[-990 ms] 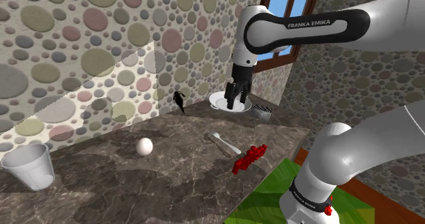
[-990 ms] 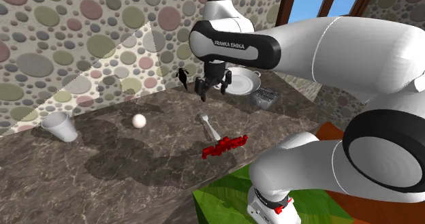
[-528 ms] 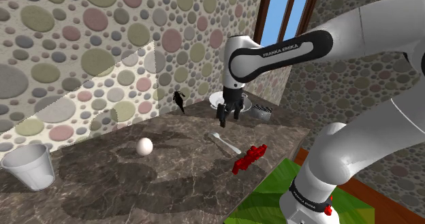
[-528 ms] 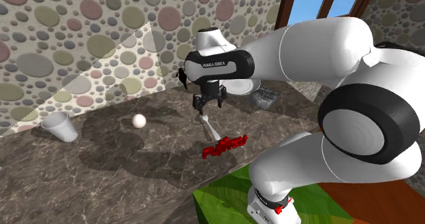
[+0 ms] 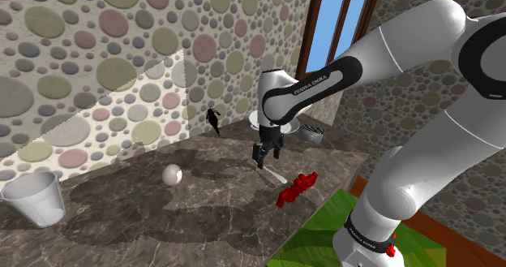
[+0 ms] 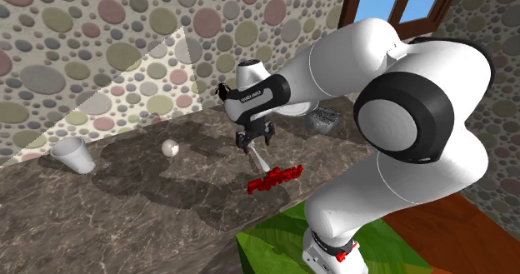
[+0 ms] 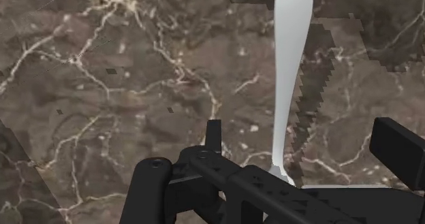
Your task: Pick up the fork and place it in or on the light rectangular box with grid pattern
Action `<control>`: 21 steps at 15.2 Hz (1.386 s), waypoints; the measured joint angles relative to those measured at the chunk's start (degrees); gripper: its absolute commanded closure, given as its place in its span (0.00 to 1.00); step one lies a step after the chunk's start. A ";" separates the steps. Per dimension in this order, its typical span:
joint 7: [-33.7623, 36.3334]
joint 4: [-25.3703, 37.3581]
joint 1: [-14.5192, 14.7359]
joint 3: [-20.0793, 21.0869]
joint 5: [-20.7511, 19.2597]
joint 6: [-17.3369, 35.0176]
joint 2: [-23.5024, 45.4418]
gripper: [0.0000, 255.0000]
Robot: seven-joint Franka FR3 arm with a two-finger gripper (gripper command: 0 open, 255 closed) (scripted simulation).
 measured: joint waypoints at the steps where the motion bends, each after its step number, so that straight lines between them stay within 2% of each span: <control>1: 0.01 -0.27 -0.02 0.04 -0.02 0.87 0.62 0.00; 5: 0.20 -1.95 0.11 0.35 0.11 4.59 2.66 0.00; 11: 0.14 -2.16 0.06 0.33 0.07 5.24 3.07 0.00; 12: 0.14 -2.16 0.06 0.33 0.07 5.24 3.07 1.00; 21: 0.14 -2.16 0.06 0.33 0.07 5.24 3.07 1.00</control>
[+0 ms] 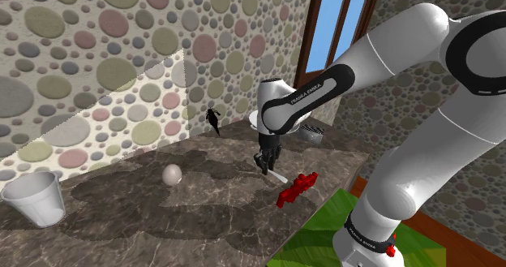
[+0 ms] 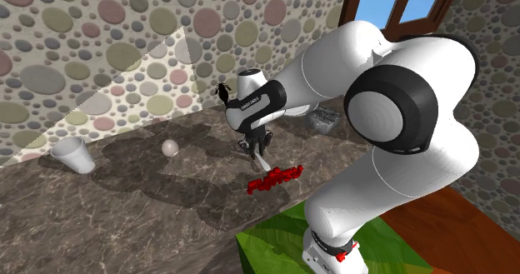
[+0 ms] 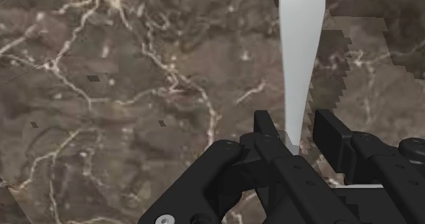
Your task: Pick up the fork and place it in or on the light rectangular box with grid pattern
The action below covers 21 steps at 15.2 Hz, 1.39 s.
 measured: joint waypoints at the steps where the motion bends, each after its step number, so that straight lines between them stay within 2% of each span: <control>1: 0.00 0.00 0.00 0.00 0.00 0.01 0.00 1.00; 21: 0.04 7.80 -0.03 -0.90 -0.20 -17.32 -9.55 1.00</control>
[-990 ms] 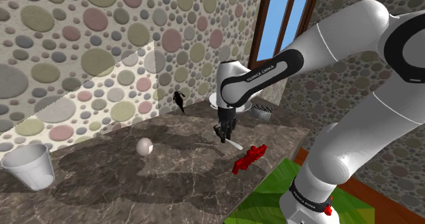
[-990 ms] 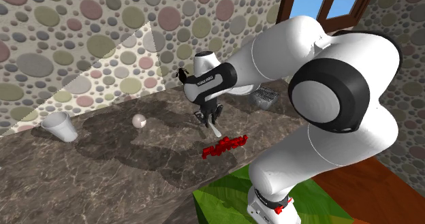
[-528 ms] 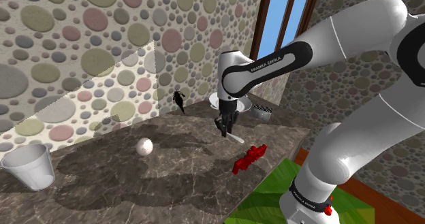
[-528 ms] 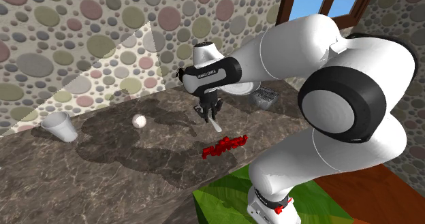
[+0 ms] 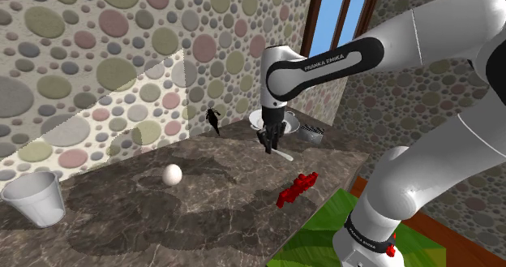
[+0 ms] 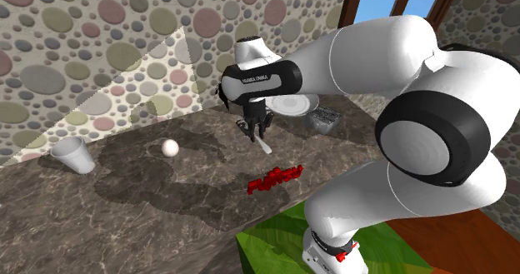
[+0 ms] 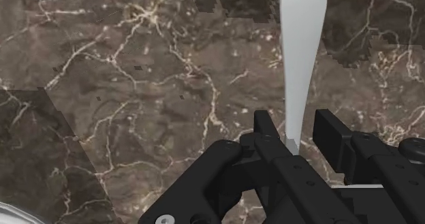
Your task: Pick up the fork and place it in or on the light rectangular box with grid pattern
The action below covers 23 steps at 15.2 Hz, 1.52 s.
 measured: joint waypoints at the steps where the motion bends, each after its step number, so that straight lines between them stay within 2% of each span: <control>1: 0.05 0.50 0.01 -0.03 0.00 -0.89 -0.39 1.00; 13: 0.27 7.52 -0.06 -0.51 -0.28 -10.70 -3.19 1.00; 18: -5.11 6.77 -2.69 -4.79 -3.19 -11.90 -4.90 1.00; 23: -11.59 4.45 -5.93 -9.92 -6.91 -10.91 -6.23 1.00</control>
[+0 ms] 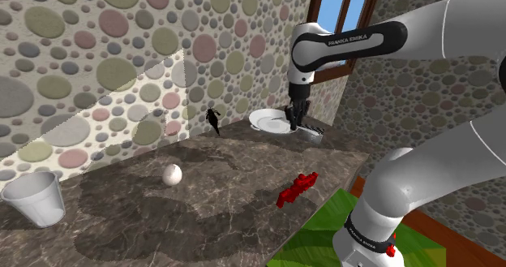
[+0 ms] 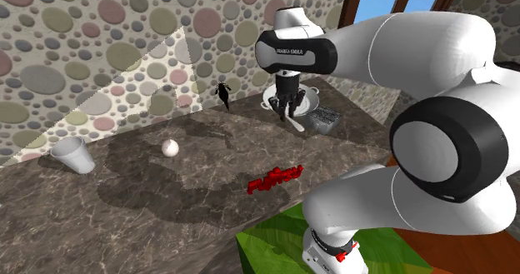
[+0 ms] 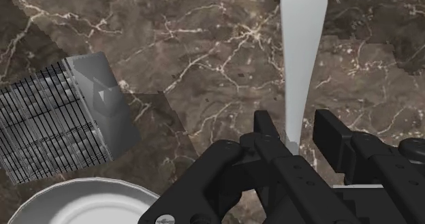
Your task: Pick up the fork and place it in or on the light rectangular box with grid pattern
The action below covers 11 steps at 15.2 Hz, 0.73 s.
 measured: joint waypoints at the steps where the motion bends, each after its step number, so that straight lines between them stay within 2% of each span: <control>1: -1.50 -0.21 -0.76 -1.21 -0.87 0.41 0.16 1.00; 9: -12.81 2.46 -6.10 -10.11 -6.85 0.84 2.58 1.00; 11: -14.44 2.42 -6.71 -11.56 -7.57 2.57 4.15 1.00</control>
